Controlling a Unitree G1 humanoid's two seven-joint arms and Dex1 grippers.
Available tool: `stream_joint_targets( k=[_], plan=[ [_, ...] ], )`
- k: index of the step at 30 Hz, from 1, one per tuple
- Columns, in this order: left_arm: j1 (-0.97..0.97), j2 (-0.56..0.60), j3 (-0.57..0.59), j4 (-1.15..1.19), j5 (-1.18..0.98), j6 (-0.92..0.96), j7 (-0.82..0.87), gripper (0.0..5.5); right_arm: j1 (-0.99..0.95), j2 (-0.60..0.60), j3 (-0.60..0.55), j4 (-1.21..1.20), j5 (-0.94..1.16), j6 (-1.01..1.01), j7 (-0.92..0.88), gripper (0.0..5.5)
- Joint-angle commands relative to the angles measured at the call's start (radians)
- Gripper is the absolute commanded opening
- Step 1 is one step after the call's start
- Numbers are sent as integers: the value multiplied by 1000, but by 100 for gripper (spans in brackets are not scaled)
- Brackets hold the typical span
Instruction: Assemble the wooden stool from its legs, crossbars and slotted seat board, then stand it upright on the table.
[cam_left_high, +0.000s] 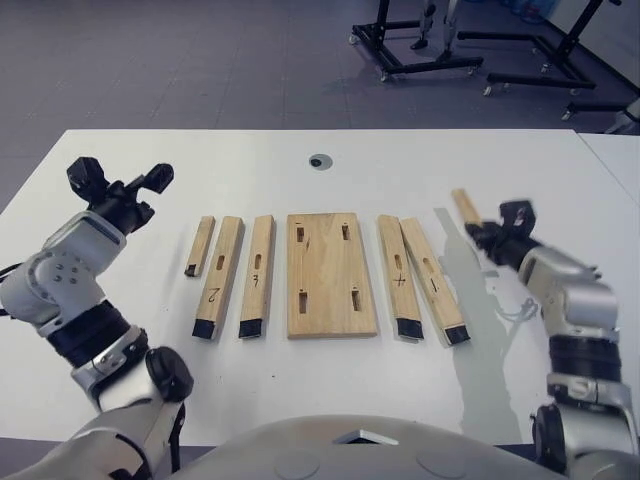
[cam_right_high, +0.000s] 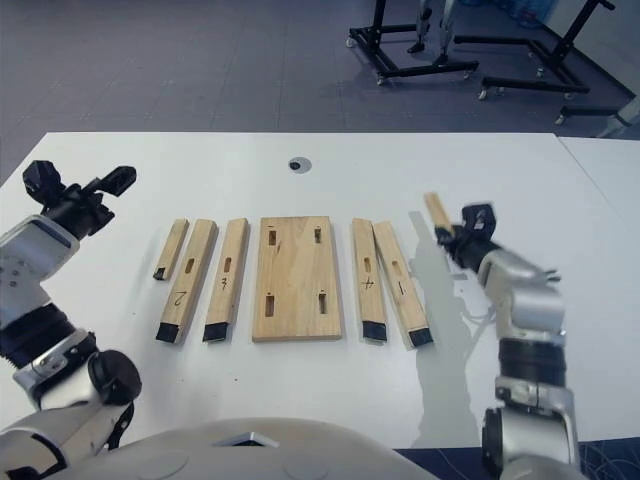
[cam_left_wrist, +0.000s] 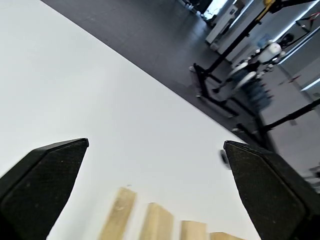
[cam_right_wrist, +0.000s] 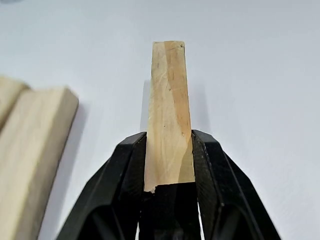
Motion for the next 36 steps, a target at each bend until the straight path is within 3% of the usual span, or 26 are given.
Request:
stream_joint_targets(
  k=[1,5,9,12,17,24,36],
  plan=[
    [-160,-75,112,58,-119,148,20,499,-236,-41,-4,25,60,71,44,129],
    [-282,-195,104,106,-220,198,2,499,-377,23,112,-38,125,96,148,129],
    [-332,-324,43,135,-290,163,6,499,-327,151,345,-123,50,-58,189,129],
    [-344,-375,29,150,-341,131,26,499,-278,213,425,-96,-3,-144,177,129],
    [-303,-382,-13,142,-387,102,76,499,-256,282,400,-133,18,-138,145,129],
    [-235,-338,-52,122,-435,55,138,499,-324,280,346,-158,13,-99,100,129],
    [-203,-345,-176,153,-510,-61,185,499,-255,357,447,-269,25,-50,90,129]
  ],
)
